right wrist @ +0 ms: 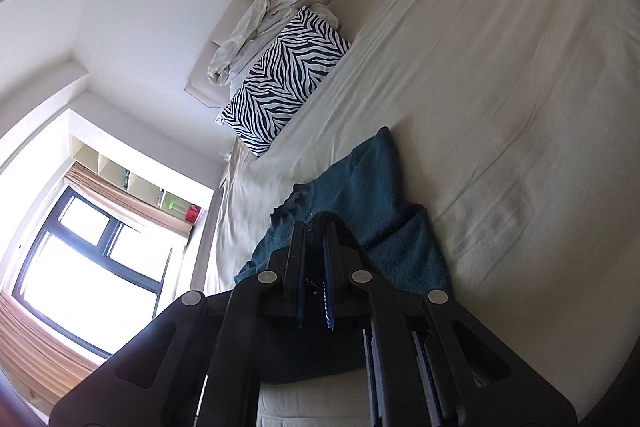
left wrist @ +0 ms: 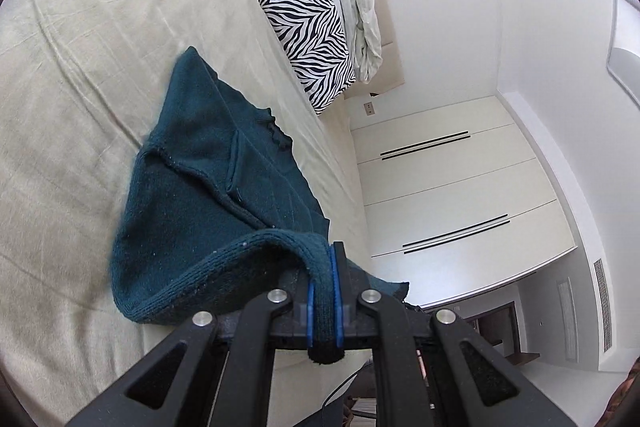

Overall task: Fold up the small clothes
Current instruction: 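Lift the hem with both grippers and fold it toward the collar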

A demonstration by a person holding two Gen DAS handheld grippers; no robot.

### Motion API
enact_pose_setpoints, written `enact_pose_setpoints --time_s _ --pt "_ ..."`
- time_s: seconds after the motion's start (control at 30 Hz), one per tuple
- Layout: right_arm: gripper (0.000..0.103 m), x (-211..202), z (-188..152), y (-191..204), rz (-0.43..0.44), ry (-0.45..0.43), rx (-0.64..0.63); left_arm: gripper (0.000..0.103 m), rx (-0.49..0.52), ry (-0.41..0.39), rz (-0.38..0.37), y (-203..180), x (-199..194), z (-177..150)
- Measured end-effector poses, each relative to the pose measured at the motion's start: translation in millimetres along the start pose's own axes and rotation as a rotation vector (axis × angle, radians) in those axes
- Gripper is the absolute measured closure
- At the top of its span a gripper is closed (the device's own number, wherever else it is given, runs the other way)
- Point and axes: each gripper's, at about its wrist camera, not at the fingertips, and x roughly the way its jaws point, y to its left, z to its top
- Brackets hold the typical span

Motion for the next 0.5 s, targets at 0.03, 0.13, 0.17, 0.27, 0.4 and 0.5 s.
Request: enact_pose_setpoints --time_s 0.03,0.13,0.17,0.27,0.4,0.5 --pt "0.097 8.7 5.9 1.0 -0.013 -0.005 -0.009 0.095 0.001 -0.003 0.002 1.2 5.8 7.2" --pt "0.097 38.5 22.3 6.0 -0.05 -0.006 -0.04 0.095 0.0 -0.002 0.015 2.8 25.3 28.1" --pt "0.097 48.9 27.4 6.6 -0.062 -0.005 -0.05 0.095 -0.009 -0.003 0.015 5.5 31.9 36.0" --pt "0.097 80.9 42.0 3.8 -0.093 0.003 -0.051 0.095 -0.041 -0.016 0.021 16.1 47.8 57.1" --pt "0.097 121.3 60.0 -3.7 -0.123 0.006 -0.038 0.095 -0.054 -0.029 0.041 28.1 67.3 83.9" --pt "0.097 152.2 71.6 -5.7 -0.149 0.017 -0.047 0.095 -0.066 -0.035 0.059 38.6 81.3 102.8"
